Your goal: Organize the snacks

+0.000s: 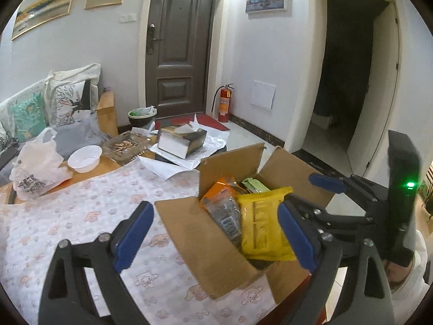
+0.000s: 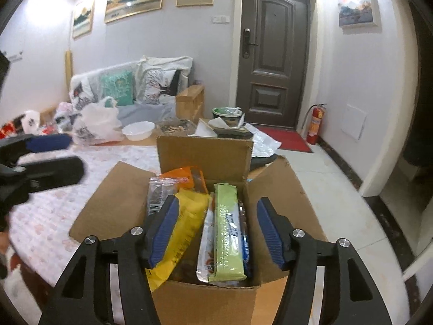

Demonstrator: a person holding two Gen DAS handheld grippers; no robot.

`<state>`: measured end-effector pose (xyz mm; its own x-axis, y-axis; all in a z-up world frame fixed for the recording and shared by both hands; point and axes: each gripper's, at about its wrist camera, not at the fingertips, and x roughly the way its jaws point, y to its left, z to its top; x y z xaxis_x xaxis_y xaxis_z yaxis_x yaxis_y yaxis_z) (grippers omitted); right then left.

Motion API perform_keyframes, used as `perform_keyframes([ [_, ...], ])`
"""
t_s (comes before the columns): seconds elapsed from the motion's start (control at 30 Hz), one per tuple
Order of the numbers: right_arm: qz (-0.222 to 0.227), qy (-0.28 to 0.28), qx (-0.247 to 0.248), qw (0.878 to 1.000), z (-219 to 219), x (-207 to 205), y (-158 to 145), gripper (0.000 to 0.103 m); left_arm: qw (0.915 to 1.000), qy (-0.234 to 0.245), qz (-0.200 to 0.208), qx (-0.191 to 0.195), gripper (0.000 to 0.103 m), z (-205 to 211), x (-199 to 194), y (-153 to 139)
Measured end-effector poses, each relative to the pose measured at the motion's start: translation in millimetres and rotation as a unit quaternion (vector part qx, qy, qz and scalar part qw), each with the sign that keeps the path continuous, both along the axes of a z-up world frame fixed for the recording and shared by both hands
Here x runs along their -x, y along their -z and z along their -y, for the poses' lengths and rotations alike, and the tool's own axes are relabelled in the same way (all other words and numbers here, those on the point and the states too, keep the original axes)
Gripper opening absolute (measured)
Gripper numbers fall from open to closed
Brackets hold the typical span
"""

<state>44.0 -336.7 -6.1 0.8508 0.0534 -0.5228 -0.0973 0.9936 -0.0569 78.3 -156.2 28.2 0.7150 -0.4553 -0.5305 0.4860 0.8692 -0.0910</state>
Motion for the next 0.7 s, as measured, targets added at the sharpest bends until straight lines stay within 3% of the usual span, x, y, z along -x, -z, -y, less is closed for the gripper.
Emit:
perform_keyframes([
  [0.07, -0.007, 0.014, 0.015, 1.000, -4, -4, 1, 0.056, 1.0000, -0.004, 0.001, 0.003, 0.091, -8, 2, 0],
  [0.27, -0.041, -0.016, 0.004, 0.999, -8, -5, 11, 0.056, 0.9998, -0.009, -0.002, 0.017, 0.091, -23, 6, 3],
  [0.4, -0.090, -0.045, -0.026, 0.995, -5, -7, 29, 0.056, 0.9999, -0.007, -0.007, 0.014, 0.091, -23, 6, 9],
  [0.47, -0.094, -0.051, -0.045, 0.993, -3, -7, 34, 0.056, 0.9999, -0.004, -0.011, 0.011, 0.091, -21, 4, 11],
  [0.53, -0.092, -0.050, -0.050, 0.993, -3, -8, 34, 0.046, 0.9999, -0.002, -0.014, 0.009, 0.091, -18, 3, 14],
  [0.6, -0.093, -0.053, -0.050, 0.993, -7, -12, 36, 0.045, 0.9999, 0.000, -0.016, 0.006, 0.091, -16, 2, 16],
  [0.7, -0.078, -0.045, -0.037, 0.995, -9, -18, 35, 0.033, 0.9998, 0.001, -0.017, 0.004, 0.091, -13, 1, 17],
])
